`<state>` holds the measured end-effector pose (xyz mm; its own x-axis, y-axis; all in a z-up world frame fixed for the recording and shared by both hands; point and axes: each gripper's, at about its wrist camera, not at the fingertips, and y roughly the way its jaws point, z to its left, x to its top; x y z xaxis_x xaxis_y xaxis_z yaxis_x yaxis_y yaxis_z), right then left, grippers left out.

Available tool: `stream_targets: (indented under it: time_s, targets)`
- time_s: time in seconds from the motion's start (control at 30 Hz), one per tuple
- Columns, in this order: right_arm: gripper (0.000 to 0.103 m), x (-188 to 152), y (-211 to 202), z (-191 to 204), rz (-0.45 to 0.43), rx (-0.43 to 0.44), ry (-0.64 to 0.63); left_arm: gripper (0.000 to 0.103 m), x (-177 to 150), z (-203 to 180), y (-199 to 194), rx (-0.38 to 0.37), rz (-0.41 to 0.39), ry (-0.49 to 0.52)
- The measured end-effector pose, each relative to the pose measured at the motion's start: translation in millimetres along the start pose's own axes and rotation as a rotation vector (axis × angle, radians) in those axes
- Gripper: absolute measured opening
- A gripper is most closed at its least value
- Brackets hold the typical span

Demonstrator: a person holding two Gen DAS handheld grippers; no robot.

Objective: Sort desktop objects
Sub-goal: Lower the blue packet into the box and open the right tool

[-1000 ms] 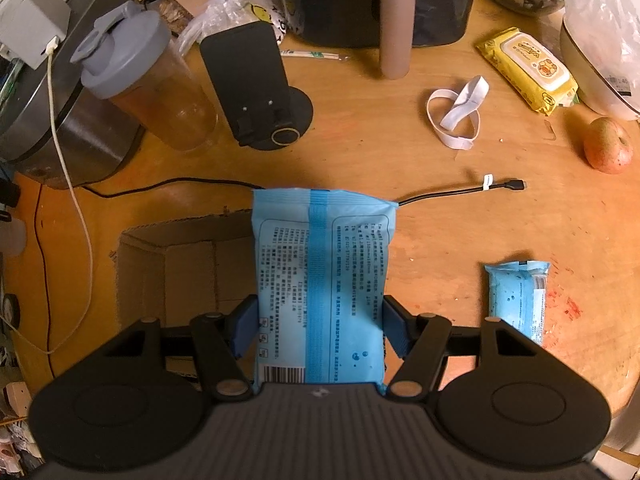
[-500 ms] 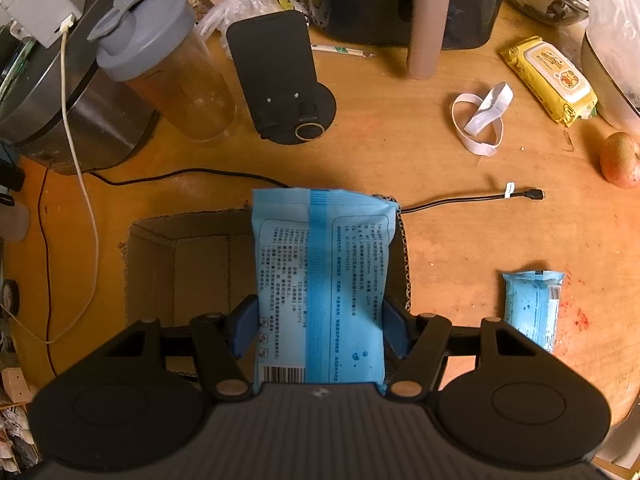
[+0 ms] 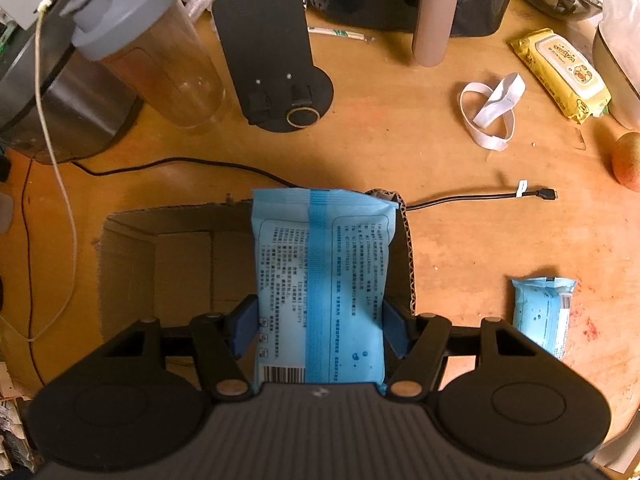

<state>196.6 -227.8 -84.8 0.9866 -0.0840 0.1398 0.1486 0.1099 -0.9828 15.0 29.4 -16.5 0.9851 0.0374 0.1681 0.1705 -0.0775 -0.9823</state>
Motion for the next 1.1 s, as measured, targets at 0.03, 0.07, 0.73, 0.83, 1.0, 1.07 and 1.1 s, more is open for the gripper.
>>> stream_targets:
  time_s: [0.03,0.07,0.73,0.83,1.0,1.07,1.1]
  targets:
    - [0.063,0.2,2.2,-0.4,0.002,-0.002,-0.001,0.097,0.3,0.2,0.3,0.0,0.001,-0.001]
    - [0.063,0.6,4.4,-0.6,0.004,-0.004,-0.002,0.097,0.5,0.5,0.5,0.001,0.002,-0.001]
    - [0.064,0.7,33.6,6.7,0.034,-0.028,-0.033,0.097,4.3,0.4,4.4,0.001,0.014,-0.005]
    - [0.09,0.7,34.3,6.5,0.028,-0.019,-0.035,0.097,4.5,0.1,4.9,0.0,0.015,-0.006]
    - [0.103,-0.1,32.3,9.7,0.015,-0.01,-0.05,0.097,5.0,-1.7,5.4,-0.001,0.017,-0.002]
    - [0.103,-0.2,32.2,10.7,0.015,-0.017,-0.053,0.097,5.3,-2.3,5.6,-0.001,0.017,0.001]
    - [0.103,-0.3,32.3,10.1,0.017,-0.015,-0.051,0.097,5.4,-2.3,5.8,-0.002,0.018,0.001]
